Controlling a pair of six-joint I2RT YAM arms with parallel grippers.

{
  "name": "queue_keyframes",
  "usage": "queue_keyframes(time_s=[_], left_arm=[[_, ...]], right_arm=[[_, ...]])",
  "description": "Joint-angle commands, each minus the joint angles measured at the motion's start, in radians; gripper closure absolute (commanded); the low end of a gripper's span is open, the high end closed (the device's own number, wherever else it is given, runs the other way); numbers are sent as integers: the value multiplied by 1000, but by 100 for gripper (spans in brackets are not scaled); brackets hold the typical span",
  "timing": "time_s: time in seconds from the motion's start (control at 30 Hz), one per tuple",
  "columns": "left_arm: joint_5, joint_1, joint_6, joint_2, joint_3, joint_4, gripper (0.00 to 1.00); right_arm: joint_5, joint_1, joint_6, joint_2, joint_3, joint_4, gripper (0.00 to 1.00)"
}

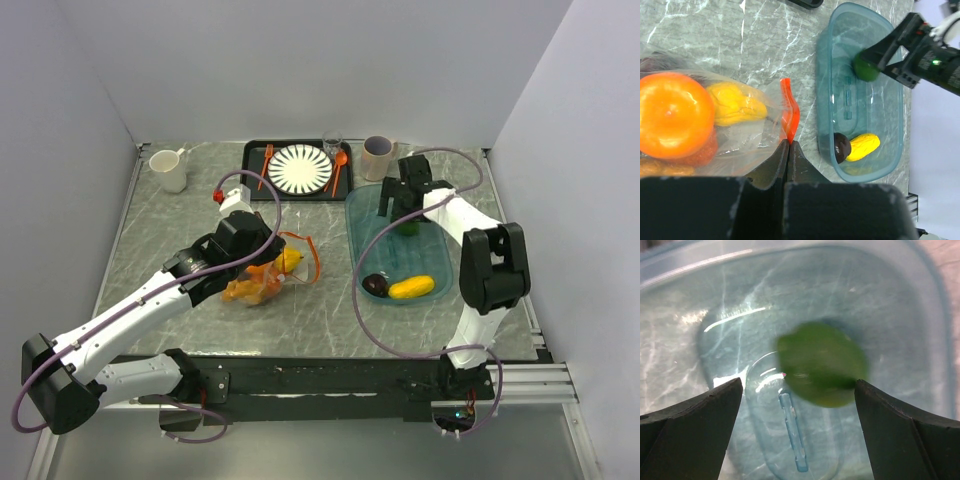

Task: Place the food in the zip-top bag and seal the zipper
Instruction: Pick up the fake fruit from the bin.

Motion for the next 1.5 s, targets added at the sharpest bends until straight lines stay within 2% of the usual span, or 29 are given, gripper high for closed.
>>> queue_keyframes(time_s=[0.0,0.1,0.37,0.5,0.63,1.2,1.37,1.47], left_arm=[[-8,-2,7,-12,24,39,99],[-14,-2,7,-16,20,42,99],[-11,-2,11,-6,31,31,99],[-8,-2,13,-6,28,42,99],[-6,-2,16,5,35,36,99],[-11,-2,10,-9,26,39,99],[-11,-2,10,-7,29,36,99],[-11,-2,8,-10,24,36,99]], right_arm=[[-4,-12,-61,22,11,64,0],[45,-16,-64,45,37,26,0],[-24,-18,-81,15,26,62,0],[-5,-18,-101,81,124,-7,0],[-21,-16,-102,114,138,-28,0],[-30,-18,-6,161,184,-92,1],[-39,-18,46,155,189,-93,3],[-47,-19,72,146,190,-91,10]])
